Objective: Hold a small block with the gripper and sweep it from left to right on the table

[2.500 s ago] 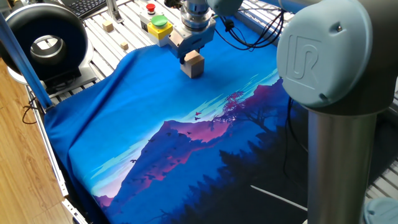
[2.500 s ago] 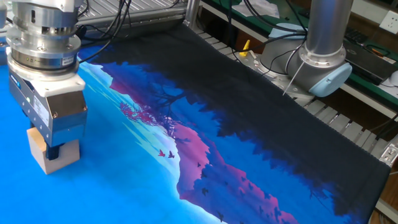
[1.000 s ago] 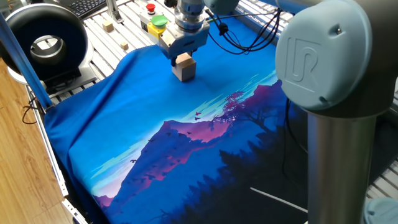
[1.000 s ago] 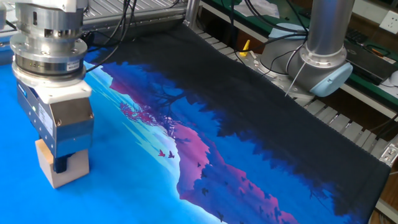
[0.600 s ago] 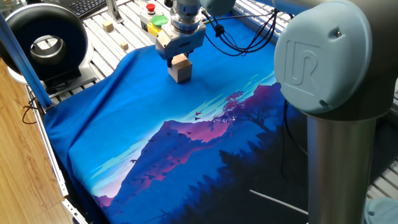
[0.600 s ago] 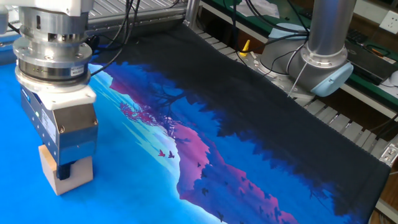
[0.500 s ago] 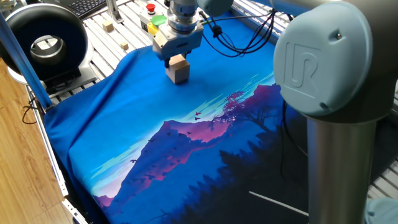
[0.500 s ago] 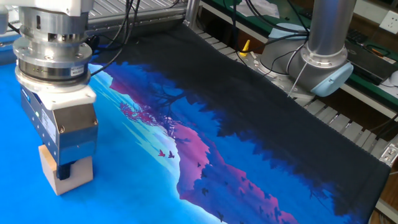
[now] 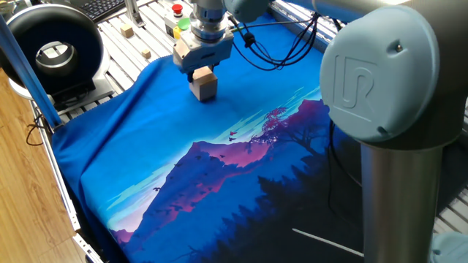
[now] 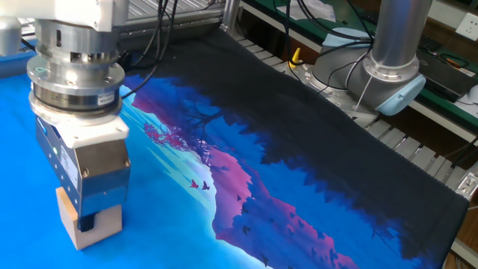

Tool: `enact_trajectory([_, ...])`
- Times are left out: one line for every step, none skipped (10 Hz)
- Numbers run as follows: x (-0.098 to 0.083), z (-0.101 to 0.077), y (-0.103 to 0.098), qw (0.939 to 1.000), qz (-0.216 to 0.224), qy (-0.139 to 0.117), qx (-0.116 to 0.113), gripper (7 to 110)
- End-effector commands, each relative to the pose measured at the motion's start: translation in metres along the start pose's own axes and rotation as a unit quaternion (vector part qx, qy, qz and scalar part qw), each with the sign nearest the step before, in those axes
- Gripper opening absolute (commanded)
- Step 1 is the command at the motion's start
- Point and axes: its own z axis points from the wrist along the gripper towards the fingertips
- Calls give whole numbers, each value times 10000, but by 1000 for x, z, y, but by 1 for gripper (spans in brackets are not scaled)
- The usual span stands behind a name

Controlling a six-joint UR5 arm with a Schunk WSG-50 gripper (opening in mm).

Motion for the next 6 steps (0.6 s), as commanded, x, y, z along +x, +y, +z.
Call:
enact_trajectory([1, 1, 17, 9999, 130, -18, -40, 7])
enact_trajectory([3, 1, 24, 9999, 168, -10, -39, 7])
enact_trajectory([3, 1, 31, 9998, 204, -13, -24, 7])
enact_trajectory([4, 1, 40, 9997, 251, -12, -32, 7])
enact_trajectory([5, 0, 46, 9996, 283, -11, -39, 7])
enact_trajectory([6, 1, 52, 9995, 314, -18, -41, 7])
